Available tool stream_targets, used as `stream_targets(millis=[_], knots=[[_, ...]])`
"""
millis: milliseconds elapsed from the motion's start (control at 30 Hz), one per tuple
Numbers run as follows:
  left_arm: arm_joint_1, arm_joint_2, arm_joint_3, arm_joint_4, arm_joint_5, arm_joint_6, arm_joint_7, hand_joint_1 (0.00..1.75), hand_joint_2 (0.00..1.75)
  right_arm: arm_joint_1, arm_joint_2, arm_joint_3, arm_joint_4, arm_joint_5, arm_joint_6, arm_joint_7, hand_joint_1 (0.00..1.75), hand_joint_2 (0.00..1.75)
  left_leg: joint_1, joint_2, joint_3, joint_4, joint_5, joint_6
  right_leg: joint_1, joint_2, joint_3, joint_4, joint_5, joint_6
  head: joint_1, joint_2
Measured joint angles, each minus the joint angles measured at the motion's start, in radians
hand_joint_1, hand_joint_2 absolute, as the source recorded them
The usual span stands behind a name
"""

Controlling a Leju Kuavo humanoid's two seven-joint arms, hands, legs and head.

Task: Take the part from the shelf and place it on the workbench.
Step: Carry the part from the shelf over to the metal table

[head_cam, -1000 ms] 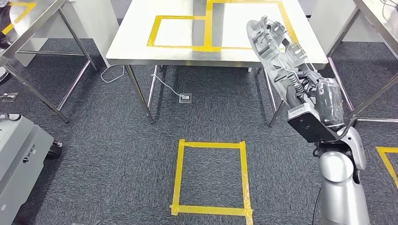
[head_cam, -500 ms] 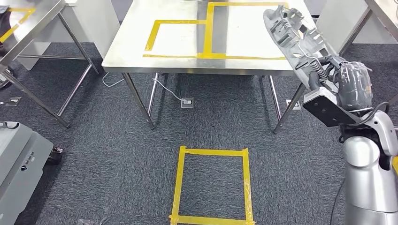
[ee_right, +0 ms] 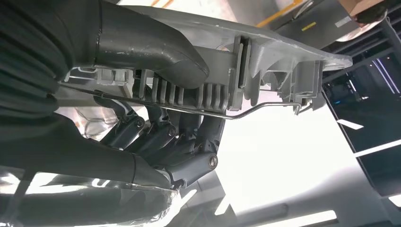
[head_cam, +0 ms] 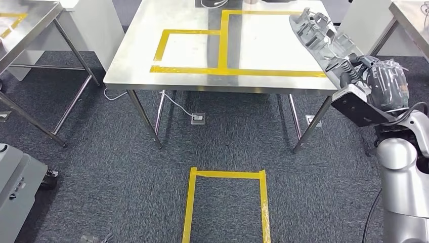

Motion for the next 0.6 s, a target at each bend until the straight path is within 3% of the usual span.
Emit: stream_targets(millis=[100,133,167,200,233,267,300,333,400,467,533,600], knots=[[-0.001,-0.002,0.0,0.006,0.0,0.001,-0.001,0.0,1.75,0.001,-0.013,-0.005,0.008,-0.01,-0.002,-0.002,1.75,1.75,0.002,-0.005,0.01,-0.003,-0.013,0.005,-0.002,-0.001,-0.128,0.189,-0.062,-0.007,0.0,0.0],[0.0,-0.004,0.0,0.009,0.0,0.001,-0.001,0.0,1.75,0.003,-0.016,-0.007,0.012,-0.013,-0.002,-0.003,1.75,1.75,0.003,-0.007,0.016,-0.002,-0.019,0.003,-0.004,-0.001,-0.158,0.216,-0.069,-0.002,-0.001,0.0],[0.002,-0.004,0.0,0.012,0.0,0.001,-0.001,0.0,1.75,0.005,-0.019,-0.008,0.016,-0.015,-0.002,-0.004,1.75,1.75,0.003,-0.009,0.023,-0.002,-0.026,0.0,-0.007,-0.002,-0.169,0.204,-0.056,0.009,0.0,0.0],[0.004,-0.005,0.0,0.015,0.0,0.001,-0.001,0.0,1.75,0.008,-0.022,-0.009,0.02,-0.017,-0.001,-0.005,1.75,1.75,0.005,-0.011,0.032,-0.001,-0.034,-0.004,-0.013,-0.002,-0.161,0.155,-0.022,0.025,0.0,0.0],[0.005,-0.005,0.0,0.017,0.0,0.001,-0.001,0.0,1.75,0.009,-0.025,-0.009,0.024,-0.017,-0.001,-0.005,1.75,1.75,0.005,-0.013,0.04,0.002,-0.042,-0.01,-0.02,-0.004,-0.143,0.083,0.027,0.043,0.0,0.0],[0.005,-0.004,0.0,0.019,0.0,0.001,-0.001,0.0,1.75,0.01,-0.027,-0.01,0.028,-0.018,-0.001,-0.006,1.75,1.75,0.005,-0.015,0.044,0.012,-0.053,-0.017,-0.023,-0.006,-0.126,0.014,0.067,0.052,0.0,0.0],[0.005,-0.003,0.0,0.02,0.0,0.001,-0.001,0.0,1.75,0.011,-0.028,-0.011,0.032,-0.018,-0.001,-0.007,1.75,1.75,0.004,-0.016,0.044,0.021,-0.064,-0.024,-0.025,-0.008,-0.111,-0.034,0.093,0.048,0.0,0.0],[0.005,-0.002,0.0,0.021,0.0,0.001,-0.002,0.0,1.75,0.011,-0.029,-0.012,0.035,-0.019,-0.001,-0.008,1.75,1.75,0.003,-0.016,0.043,0.031,-0.075,-0.03,-0.024,-0.009,-0.102,-0.058,0.106,0.035,0.0,0.0],[0.007,0.0,0.0,0.022,-0.001,0.002,-0.003,0.0,1.75,0.011,-0.031,-0.014,0.039,-0.02,-0.002,-0.01,1.75,1.75,0.004,-0.016,0.044,0.041,-0.092,-0.04,-0.022,-0.007,-0.093,-0.058,0.102,0.003,-0.001,0.0],[0.006,0.003,-0.001,0.026,-0.002,0.005,-0.008,0.0,1.75,0.007,-0.035,-0.013,0.043,-0.022,-0.001,-0.015,1.75,1.75,0.008,-0.01,0.038,0.066,-0.107,-0.052,-0.025,-0.006,-0.08,-0.058,0.097,-0.009,-0.002,0.0],[0.003,0.008,-0.005,0.035,-0.003,0.011,-0.015,0.0,1.75,-0.001,-0.043,-0.01,0.05,-0.029,-0.002,-0.025,1.75,1.75,0.017,0.0,-0.016,0.16,-0.137,-0.069,-0.023,-0.004,-0.066,-0.058,0.088,-0.016,-0.005,0.0],[0.002,0.013,-0.009,0.05,-0.003,0.016,-0.02,0.0,1.75,-0.008,-0.051,-0.006,0.059,-0.041,-0.002,-0.036,1.75,1.75,0.025,0.007,-0.1,0.289,-0.177,-0.081,-0.019,-0.002,-0.055,-0.058,0.076,-0.02,-0.007,0.0]])
